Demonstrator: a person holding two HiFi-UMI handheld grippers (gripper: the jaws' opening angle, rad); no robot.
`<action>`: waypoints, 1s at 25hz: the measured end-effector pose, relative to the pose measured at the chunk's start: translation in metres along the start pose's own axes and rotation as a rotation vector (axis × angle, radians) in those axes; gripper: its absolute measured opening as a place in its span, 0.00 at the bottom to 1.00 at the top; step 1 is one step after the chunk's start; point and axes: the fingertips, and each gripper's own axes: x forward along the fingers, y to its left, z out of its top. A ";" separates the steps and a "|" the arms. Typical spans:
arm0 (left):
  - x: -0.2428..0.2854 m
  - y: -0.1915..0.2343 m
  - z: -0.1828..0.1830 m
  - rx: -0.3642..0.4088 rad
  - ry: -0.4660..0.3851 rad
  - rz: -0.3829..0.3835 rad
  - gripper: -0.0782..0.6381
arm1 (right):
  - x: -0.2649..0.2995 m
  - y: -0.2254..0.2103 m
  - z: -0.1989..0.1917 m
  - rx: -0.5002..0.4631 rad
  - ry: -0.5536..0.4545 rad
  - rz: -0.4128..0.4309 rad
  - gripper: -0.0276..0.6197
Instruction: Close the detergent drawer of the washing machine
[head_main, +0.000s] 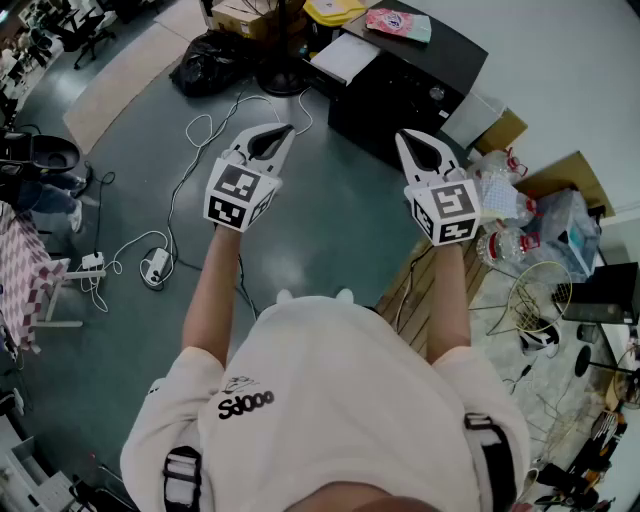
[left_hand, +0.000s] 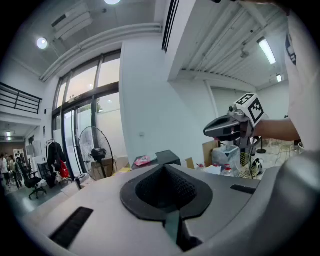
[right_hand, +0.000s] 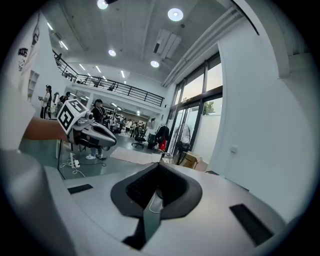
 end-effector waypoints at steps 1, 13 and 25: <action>0.003 -0.001 0.000 0.000 0.001 0.000 0.13 | -0.001 -0.002 -0.001 0.003 -0.002 0.004 0.05; 0.043 -0.032 0.005 0.012 0.036 0.025 0.13 | -0.015 -0.045 -0.030 0.050 -0.041 0.058 0.05; 0.105 -0.045 0.002 -0.018 0.082 0.101 0.13 | -0.011 -0.113 -0.066 0.076 -0.038 0.142 0.05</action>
